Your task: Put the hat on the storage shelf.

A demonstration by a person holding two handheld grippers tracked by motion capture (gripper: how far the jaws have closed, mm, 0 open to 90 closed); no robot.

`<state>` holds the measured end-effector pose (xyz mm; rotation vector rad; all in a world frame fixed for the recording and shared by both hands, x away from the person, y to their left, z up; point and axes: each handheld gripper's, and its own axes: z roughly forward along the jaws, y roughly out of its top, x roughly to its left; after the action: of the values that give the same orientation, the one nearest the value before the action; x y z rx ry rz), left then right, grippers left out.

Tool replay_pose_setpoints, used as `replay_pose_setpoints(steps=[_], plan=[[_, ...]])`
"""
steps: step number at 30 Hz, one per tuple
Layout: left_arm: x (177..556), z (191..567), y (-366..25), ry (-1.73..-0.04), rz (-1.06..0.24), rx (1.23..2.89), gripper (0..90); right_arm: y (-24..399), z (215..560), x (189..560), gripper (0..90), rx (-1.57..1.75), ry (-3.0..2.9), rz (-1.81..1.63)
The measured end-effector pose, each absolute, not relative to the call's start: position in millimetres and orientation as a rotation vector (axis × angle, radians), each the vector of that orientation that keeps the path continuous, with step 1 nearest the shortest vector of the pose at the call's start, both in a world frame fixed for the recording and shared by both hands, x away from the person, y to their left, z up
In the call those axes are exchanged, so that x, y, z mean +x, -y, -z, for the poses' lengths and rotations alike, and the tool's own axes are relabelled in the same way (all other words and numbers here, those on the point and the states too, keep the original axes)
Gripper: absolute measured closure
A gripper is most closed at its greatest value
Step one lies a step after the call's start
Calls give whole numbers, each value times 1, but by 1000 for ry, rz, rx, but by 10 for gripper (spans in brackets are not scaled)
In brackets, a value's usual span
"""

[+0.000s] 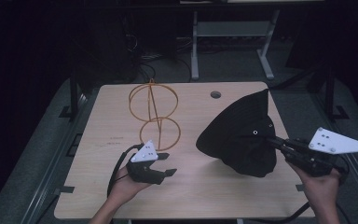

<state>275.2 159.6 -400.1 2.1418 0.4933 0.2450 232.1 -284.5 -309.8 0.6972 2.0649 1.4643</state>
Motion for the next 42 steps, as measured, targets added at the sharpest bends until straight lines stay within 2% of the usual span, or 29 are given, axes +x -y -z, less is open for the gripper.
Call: replay_pose_setpoints(steps=[23,42], plan=[[266,412,-172,-505,-222,2107,363,248,249,263,883,572,-2042,-1524],[264,418,-174,-486,-211,2095,340,203,220,297,882,510,-2078,-1558]])
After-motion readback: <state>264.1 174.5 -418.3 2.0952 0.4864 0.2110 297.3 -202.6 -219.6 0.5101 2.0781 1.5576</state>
